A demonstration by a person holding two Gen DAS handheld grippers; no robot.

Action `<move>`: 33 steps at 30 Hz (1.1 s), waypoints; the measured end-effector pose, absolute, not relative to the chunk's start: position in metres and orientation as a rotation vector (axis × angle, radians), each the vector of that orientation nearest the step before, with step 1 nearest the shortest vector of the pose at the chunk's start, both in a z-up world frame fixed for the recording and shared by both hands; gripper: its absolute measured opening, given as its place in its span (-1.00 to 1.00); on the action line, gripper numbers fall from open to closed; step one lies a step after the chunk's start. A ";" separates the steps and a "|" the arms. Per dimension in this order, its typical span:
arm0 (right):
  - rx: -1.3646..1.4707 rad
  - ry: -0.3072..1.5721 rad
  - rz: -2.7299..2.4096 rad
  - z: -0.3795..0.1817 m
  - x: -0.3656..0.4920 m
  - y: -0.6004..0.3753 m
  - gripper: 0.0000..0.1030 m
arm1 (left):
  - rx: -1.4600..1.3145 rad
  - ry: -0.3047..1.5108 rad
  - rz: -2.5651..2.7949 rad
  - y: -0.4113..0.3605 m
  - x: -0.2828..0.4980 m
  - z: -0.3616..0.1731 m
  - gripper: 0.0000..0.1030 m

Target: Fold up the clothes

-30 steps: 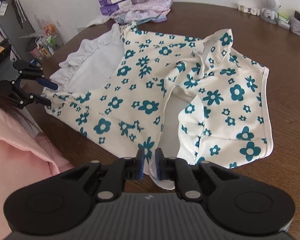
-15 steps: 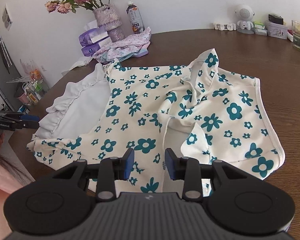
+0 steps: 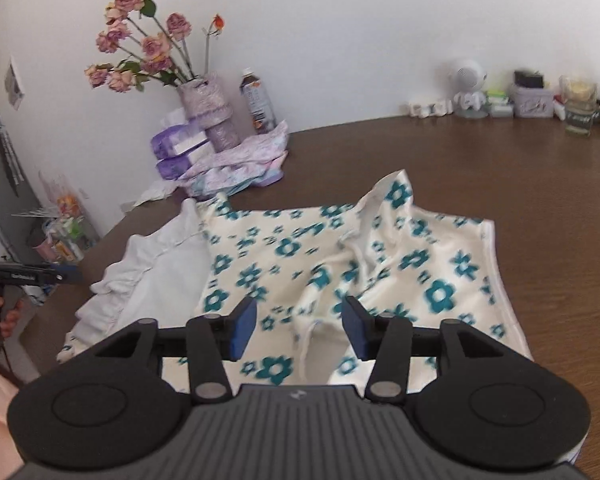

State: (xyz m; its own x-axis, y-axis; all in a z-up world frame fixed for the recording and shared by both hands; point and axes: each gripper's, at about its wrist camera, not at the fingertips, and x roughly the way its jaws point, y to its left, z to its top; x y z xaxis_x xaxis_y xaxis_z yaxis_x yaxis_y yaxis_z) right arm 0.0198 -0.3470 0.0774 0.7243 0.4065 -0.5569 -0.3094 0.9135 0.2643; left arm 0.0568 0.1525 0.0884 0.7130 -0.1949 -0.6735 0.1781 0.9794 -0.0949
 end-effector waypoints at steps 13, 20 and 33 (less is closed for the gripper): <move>0.176 0.766 0.125 0.020 0.094 -0.393 0.08 | 0.100 0.896 -0.115 0.140 0.176 0.043 0.23; 0.126 0.761 0.130 0.015 0.104 -0.380 0.29 | 0.095 0.866 -0.137 0.141 0.174 0.044 -0.88; -0.031 0.747 0.157 0.014 0.143 -0.332 0.35 | 0.255 0.784 0.024 0.149 0.183 0.036 -0.92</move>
